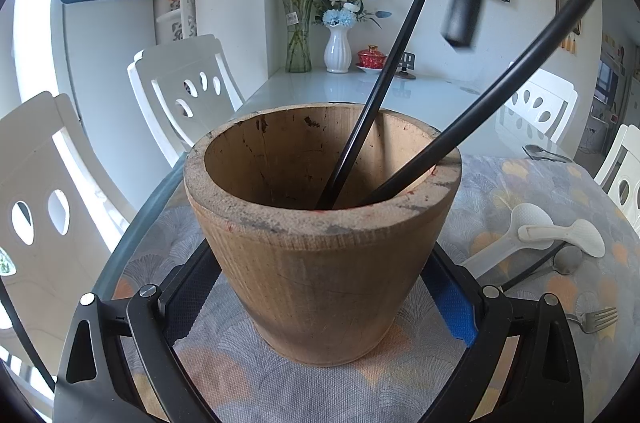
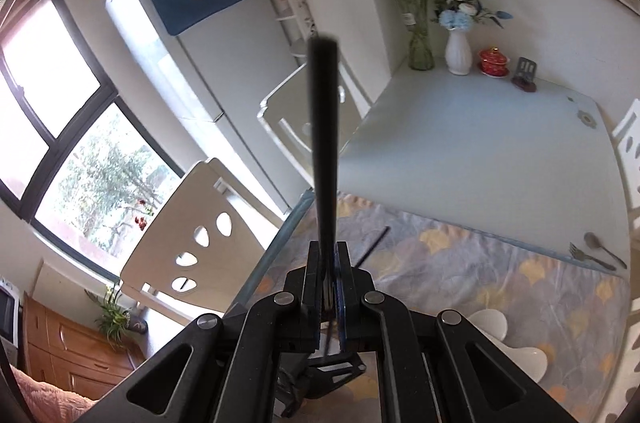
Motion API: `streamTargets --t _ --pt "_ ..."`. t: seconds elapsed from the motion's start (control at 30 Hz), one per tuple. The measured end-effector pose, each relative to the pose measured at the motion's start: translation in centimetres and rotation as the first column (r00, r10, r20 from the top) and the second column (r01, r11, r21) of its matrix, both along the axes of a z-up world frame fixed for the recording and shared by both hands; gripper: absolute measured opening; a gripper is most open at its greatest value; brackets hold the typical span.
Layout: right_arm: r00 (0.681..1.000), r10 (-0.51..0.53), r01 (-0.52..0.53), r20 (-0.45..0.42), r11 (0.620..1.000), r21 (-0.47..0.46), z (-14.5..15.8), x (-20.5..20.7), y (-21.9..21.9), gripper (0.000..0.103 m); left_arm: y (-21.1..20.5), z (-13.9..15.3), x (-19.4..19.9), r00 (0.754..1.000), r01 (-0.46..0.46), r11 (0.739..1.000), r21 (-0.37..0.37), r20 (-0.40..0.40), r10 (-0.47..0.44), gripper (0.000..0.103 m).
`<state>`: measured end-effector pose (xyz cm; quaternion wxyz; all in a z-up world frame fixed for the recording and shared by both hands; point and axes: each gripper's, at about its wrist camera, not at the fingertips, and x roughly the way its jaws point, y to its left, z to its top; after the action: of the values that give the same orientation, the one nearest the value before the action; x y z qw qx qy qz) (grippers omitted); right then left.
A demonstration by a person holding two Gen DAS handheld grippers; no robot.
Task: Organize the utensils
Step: 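Carry the chopstick with the right tool and drop it into the pot, then move the open right tool back over the utensils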
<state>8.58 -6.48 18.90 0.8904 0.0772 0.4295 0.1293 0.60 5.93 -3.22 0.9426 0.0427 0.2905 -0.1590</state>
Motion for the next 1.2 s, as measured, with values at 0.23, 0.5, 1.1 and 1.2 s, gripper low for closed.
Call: streamTargets --t 0.23,0.5,1.1,1.2 --pt "0.999 0.041 -0.041 -0.013 0.999 0.013 -1.1 0.9 1.7 0.005 0.0 -0.1 0.1 1.0 0.001 1.0 -0.002 -0.006 -0.001 0.097" --pt "0.997 0.072 -0.072 -0.022 0.997 -0.013 -2.0 1.7 3.2 0.005 0.0 -0.1 0.2 1.0 0.003 1.0 -0.004 -0.008 -0.003 0.097" --pt "0.977 -0.102 0.115 -0.186 0.991 0.063 -5.0 3.2 -2.3 0.074 0.0 -0.1 0.4 1.0 0.003 1.0 -0.004 -0.016 -0.003 0.097" --pt "0.97 -0.143 0.164 -0.195 0.982 0.094 -4.9 3.0 -4.0 0.074 0.0 -0.1 0.4 1.0 0.003 1.0 -0.001 -0.018 -0.003 0.097"
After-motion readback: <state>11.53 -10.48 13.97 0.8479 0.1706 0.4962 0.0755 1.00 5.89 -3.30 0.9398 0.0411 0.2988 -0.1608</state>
